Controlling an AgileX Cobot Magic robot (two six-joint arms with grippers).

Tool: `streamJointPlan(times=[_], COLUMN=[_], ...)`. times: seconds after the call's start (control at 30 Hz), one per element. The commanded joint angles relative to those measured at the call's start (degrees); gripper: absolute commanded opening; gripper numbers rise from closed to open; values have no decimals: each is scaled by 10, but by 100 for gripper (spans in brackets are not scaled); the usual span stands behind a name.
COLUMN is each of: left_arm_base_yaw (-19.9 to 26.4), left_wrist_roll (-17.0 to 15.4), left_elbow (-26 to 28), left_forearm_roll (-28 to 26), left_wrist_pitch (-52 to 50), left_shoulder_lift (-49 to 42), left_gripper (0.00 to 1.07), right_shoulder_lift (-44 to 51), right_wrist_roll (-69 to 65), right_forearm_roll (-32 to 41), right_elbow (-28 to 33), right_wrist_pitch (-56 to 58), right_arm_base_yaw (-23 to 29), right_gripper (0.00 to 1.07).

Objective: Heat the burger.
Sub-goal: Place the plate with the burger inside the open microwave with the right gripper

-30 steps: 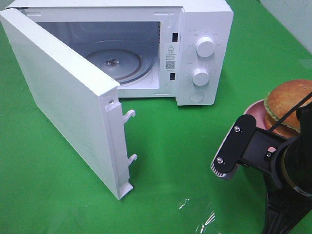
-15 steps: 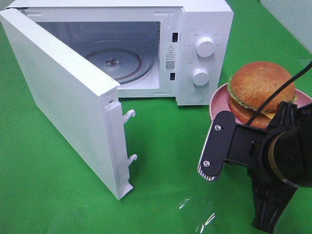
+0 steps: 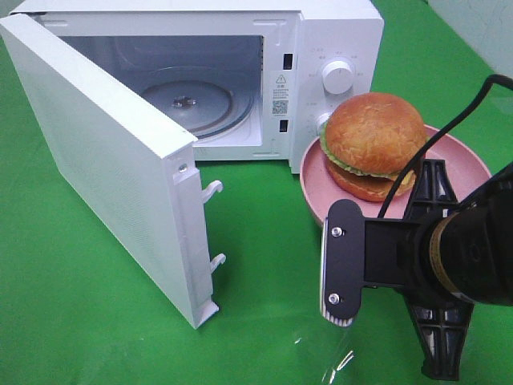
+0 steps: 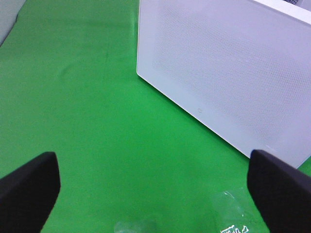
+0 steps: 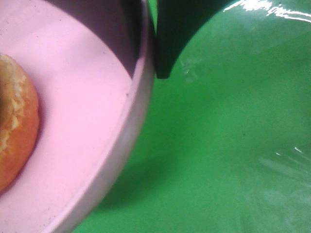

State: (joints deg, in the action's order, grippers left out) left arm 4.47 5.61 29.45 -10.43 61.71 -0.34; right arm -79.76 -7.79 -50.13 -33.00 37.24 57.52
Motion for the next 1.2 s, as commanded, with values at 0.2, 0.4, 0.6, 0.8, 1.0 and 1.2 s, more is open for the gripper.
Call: streamJointPlan(times=[0.2,0.4,0.6,0.8,1.0,1.2], left_arm_base_yaw=[2,2,2,2,2,2], left_wrist_roll=[-3,-3,-3,-3,-3,-3], left_elbow=[1,1,1,1,1,1], left_forearm_roll=[-2,-2,-2,-2,-2,-2], left_wrist_pitch=[-5,-5,-5,-5,-5,-5], left_shoulder_lift=[-9,-9,-9,-9,-9,-9], left_gripper=[96,96,96,96,96,96], right_shoulder_lift=[3,3,3,3,3,3], right_wrist_roll=[138,230,340,446,627,806], right_forearm_roll=[-34,-5,53,109,218,320], right_elbow=[-1,-1,-1,-1,-2,-2], right_wrist_pitch=[-69,-111,-157,-180,-226,-237], right_arm_base_yaw=[-1,-6,-60,-103,-164,-187], right_gripper=[0,0,0,0,0,0])
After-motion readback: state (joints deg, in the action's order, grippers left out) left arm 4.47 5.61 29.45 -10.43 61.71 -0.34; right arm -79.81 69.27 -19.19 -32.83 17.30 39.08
